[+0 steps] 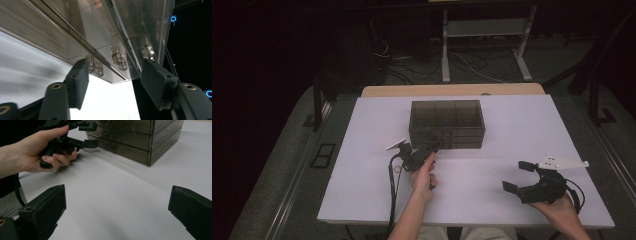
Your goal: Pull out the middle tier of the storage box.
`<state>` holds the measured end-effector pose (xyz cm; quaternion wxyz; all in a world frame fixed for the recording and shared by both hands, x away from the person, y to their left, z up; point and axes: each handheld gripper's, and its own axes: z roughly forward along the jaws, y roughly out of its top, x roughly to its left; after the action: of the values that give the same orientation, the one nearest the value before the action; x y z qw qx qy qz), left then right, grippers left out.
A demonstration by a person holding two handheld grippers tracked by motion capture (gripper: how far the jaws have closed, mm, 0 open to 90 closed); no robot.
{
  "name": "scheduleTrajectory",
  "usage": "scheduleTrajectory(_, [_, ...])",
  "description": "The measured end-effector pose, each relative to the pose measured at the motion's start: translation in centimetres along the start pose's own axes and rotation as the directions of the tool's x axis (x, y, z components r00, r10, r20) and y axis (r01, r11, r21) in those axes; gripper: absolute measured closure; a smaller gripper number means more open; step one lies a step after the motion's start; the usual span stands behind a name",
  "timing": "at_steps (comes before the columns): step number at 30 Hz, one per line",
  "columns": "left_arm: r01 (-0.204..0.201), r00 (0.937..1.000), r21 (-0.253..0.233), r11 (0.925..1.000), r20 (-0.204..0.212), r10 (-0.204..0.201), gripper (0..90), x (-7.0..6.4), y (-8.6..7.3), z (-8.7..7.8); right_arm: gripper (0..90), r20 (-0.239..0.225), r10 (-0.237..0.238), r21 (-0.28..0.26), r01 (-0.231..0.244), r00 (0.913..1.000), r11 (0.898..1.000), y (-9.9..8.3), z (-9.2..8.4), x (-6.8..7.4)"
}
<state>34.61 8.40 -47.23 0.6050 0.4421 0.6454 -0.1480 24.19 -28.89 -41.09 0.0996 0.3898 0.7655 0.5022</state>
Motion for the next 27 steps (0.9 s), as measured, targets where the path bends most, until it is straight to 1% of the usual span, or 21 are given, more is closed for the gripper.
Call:
scheduleTrajectory(2, [0.001,1.0,-0.003,1.0,0.0,-0.001,46.7,0.0,0.0,0.1,0.9,-0.001,-0.001,0.002,0.001,1.0,1.0,0.0,0.0,0.0])
scheduleTrajectory(4, [0.009,1.0,-0.006,0.9999,0.0,-0.009,49.9,0.0,0.0,0.2,0.9,-0.001,-0.001,0.002,0.001,1.0,1.0,0.0,0.0,0.0])
scheduleTrajectory(7, [0.02,0.9998,-0.008,0.9998,0.009,-0.02,53.3,0.1,-0.1,0.4,0.9,-0.002,-0.001,0.004,0.001,1.0,1.0,0.0,0.0,0.0])
scheduleTrajectory(14, [0.044,0.9989,-0.003,0.999,0.016,-0.044,60.0,0.4,-0.2,1.0,0.9,-0.005,0.0,0.005,0.0,1.0,1.0,0.0,0.0,0.0])
scheduleTrajectory(15, [0.051,0.9985,-0.005,0.9987,0.017,-0.051,62.3,0.5,-0.3,1.0,0.9,-0.007,-0.002,0.008,0.002,1.0,1.0,0.0,0.0,0.0])
scheduleTrajectory(23, [0.089,0.9952,-0.009,0.996,0.044,-0.088,66.9,0.7,-0.4,1.4,0.9,-0.009,-0.001,0.011,0.001,1.0,1.0,0.0,0.1,0.1])
scheduleTrajectory(25, [0.088,0.995,-0.01,0.9961,0.047,-0.088,67.9,0.8,-0.4,1.5,0.9,-0.009,0.0,0.011,0.0,1.0,1.0,0.0,0.1,0.1])
scheduleTrajectory(26, [0.102,0.9934,-0.009,0.9947,0.054,-0.101,68.1,0.7,-0.5,1.6,0.8,-0.009,0.001,0.012,0.0,1.0,1.0,0.0,0.1,0.1])
scheduleTrajectory(27, [0.103,0.9932,-0.009,0.9946,0.056,-0.103,68.8,0.8,-0.5,1.6,0.9,-0.009,0.0,0.012,0.0,1.0,1.0,0.0,0.2,0.1])
